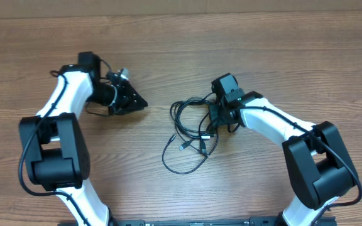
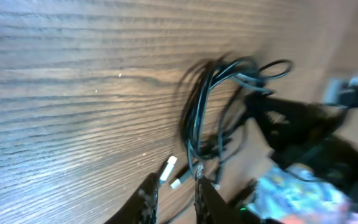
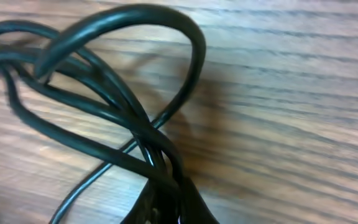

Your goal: Untangle cables

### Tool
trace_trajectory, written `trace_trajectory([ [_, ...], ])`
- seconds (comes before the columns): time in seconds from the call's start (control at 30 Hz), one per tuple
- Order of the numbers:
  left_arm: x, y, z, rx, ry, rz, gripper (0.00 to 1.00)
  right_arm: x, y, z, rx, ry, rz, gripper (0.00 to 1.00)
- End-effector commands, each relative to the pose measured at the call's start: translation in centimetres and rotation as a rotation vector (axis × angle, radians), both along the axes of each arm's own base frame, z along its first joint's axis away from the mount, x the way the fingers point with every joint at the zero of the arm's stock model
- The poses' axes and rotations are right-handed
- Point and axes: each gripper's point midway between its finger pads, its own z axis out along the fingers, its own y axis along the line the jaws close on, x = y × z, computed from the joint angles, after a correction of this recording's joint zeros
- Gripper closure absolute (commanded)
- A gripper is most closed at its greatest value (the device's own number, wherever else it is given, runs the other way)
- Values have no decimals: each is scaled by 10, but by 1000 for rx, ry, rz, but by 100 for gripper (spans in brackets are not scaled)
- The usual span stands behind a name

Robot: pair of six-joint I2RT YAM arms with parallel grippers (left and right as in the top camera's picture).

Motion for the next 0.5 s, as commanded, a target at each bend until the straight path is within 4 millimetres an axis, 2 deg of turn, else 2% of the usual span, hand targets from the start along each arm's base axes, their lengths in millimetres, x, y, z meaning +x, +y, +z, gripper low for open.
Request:
trace_trajectory([
  [0.0,0,-7,-5,143,-28,-59,76,20,23,52,117,-70,32,87],
  [0.1,-6,-23,-11,195,-23,-106,69,17,22,67,110,-53,30,70],
  [0.13,-9,-29,-12,211,-20,-120,67,14,21,69,107,-43,24,59],
  [0.2,-12,-39,-15,244,-19,-143,66,6,17,66,97,-4,6,48],
  [0.37,-9,-60,-24,359,-55,-149,62,-23,10,56,92,143,-78,45],
  [0.47,-2,-68,-28,436,-96,-131,62,-34,19,55,147,197,-59,45],
])
